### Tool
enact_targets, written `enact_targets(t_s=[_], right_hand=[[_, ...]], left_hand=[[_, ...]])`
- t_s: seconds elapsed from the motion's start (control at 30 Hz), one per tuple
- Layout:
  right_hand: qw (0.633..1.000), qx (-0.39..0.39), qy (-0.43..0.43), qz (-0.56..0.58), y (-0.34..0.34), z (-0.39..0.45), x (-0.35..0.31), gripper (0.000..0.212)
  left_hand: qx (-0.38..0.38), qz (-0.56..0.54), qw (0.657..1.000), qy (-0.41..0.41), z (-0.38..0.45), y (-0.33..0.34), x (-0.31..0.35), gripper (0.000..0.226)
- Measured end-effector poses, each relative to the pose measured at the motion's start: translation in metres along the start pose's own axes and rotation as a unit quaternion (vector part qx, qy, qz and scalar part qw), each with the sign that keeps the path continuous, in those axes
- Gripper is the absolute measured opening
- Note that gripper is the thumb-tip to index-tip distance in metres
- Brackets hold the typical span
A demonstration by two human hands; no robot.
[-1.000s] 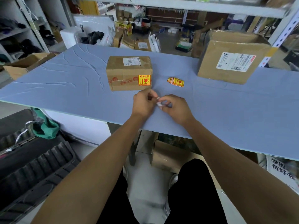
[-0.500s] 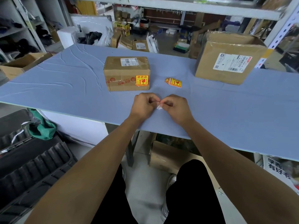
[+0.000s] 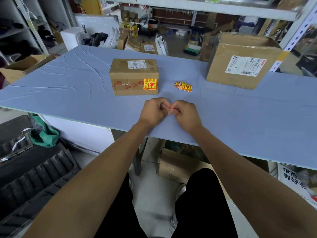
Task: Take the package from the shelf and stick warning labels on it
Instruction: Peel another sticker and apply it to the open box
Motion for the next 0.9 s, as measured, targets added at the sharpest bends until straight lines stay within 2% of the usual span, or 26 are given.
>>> enact_targets(t_s=[0.17, 0.33, 0.47, 0.6, 0.73, 0.9], right_hand=[[0.999, -0.039, -0.005, 0.027, -0.002, -0.001, 0.002, 0.014], [0.997, -0.025, 0.035, 0.069, -0.01, -0.001, 0.004, 0.013], [0.995, -0.029, 0.063, 0.076, -0.034, -0.001, 0.011, 0.012], [0.997, -0.051, 0.051, 0.018, -0.077, 0.02, 0.03, 0.023], [0.993, -0.039, 0.045, -0.103, -0.145, 0.061, 0.058, 0.015], [0.971, -0.012, 0.107, -0.213, -0.228, 0.103, 0.108, 0.023]], left_hand=[[0.037, 0.001, 0.999, -0.016, 0.0, -0.005, -0.004, 0.001], [0.057, -0.024, 0.996, -0.066, 0.005, -0.003, 0.001, 0.012], [0.031, -0.006, 0.998, -0.062, 0.01, 0.009, 0.021, 0.008], [-0.044, 0.079, 0.996, -0.002, 0.036, 0.031, 0.069, 0.012], [-0.1, 0.191, 0.974, 0.068, 0.088, 0.055, 0.132, 0.007], [-0.123, 0.23, 0.958, 0.118, 0.159, 0.078, 0.215, 0.017]])
Point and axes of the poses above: each hand's wrist, its own z-axis towards the middle knuckle, its own y-axis out of the palm, x = y × z, the point moved 7 cm from there along z, towards the middle knuckle, and after that the axes turned 9 degrees about -z, right-handed, at the moved point
